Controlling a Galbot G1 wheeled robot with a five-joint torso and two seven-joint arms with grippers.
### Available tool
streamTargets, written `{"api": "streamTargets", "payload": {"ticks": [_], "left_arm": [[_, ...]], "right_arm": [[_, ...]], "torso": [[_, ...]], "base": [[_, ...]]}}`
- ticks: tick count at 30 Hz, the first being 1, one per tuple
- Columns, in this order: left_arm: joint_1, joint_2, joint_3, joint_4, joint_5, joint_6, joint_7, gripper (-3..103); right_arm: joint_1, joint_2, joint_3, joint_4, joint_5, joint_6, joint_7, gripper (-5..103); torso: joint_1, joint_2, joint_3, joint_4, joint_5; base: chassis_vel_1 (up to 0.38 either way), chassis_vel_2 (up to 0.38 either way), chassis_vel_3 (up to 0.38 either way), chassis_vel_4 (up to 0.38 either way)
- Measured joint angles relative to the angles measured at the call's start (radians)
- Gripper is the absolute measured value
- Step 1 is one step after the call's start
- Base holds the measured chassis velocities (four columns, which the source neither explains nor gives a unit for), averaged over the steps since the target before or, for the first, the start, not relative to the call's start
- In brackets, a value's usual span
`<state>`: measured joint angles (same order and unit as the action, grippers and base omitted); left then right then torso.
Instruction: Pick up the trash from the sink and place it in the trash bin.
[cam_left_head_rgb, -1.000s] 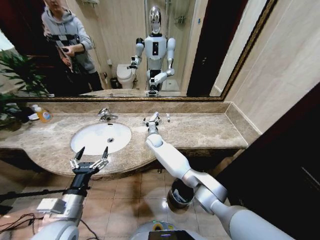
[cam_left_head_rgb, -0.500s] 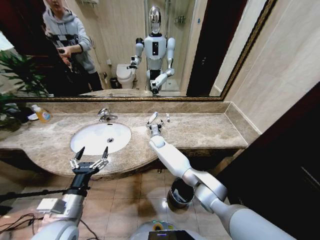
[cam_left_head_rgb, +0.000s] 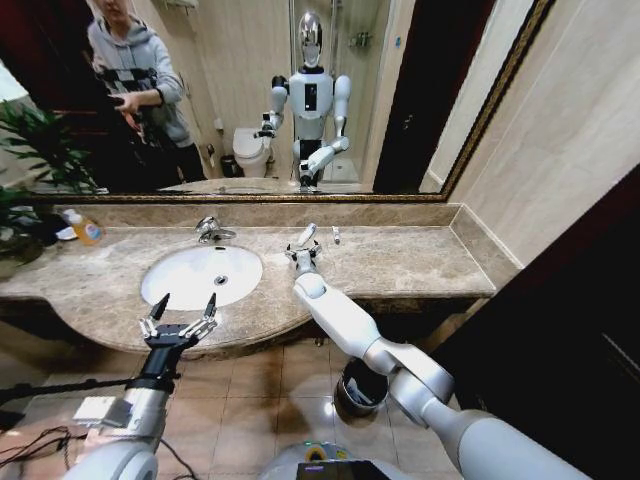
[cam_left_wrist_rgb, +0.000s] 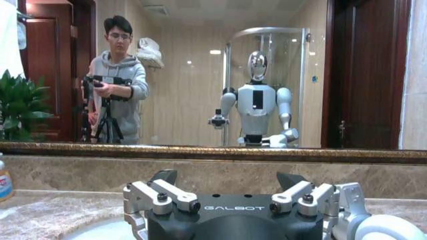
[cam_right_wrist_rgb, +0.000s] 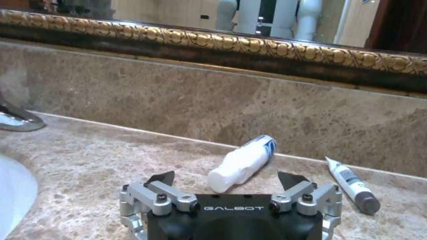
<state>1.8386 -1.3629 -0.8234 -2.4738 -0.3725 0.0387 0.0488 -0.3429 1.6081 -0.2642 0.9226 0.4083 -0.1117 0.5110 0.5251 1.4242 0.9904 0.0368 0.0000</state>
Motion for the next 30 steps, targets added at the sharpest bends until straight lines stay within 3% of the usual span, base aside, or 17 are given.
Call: {"api": "streamTargets", "payload": {"ticks": [16, 22, 24, 28, 30], "left_arm": [[0.0, 0.0, 0.0, 0.0, 0.0, 0.0, 0.0, 100], [0.0, 0.0, 0.0, 0.0, 0.0, 0.0, 0.0, 100], [0.0, 0.0, 0.0, 0.0, 0.0, 0.0, 0.0, 100], [0.0, 0.0, 0.0, 0.0, 0.0, 0.0, 0.0, 100], [0.0, 0.0, 0.0, 0.0, 0.0, 0.0, 0.0, 100]], "right_arm": [[0.021, 0.0, -0.013, -0.017, -0.033, 0.02, -0.104, 100], [0.019, 0.0, -0.043, 0.014, -0.135, 0.108, -0.266, 100], [0.023, 0.0, -0.051, 0.017, -0.136, 0.114, -0.296, 100], [0.074, 0.0, -0.07, -0.005, -0.063, 0.1, -0.449, 100], [0.083, 0.0, -0.072, -0.01, -0.042, 0.084, -0.463, 100]], "torso": [[0.0, 0.0, 0.0, 0.0, -0.0001], [0.0, 0.0, 0.0, 0.0001, 0.0], [0.0, 0.0, 0.0, 0.0001, 0.0], [0.0, 0.0, 0.0, 0.0001, 0.0], [0.0, 0.0, 0.0, 0.0001, 0.0]], "base": [[0.0, 0.0, 0.0, 0.0], [0.0, 0.0, 0.0, 0.0], [0.0, 0.0, 0.0, 0.0], [0.0, 0.0, 0.0, 0.0], [0.0, 0.0, 0.0, 0.0]]}}
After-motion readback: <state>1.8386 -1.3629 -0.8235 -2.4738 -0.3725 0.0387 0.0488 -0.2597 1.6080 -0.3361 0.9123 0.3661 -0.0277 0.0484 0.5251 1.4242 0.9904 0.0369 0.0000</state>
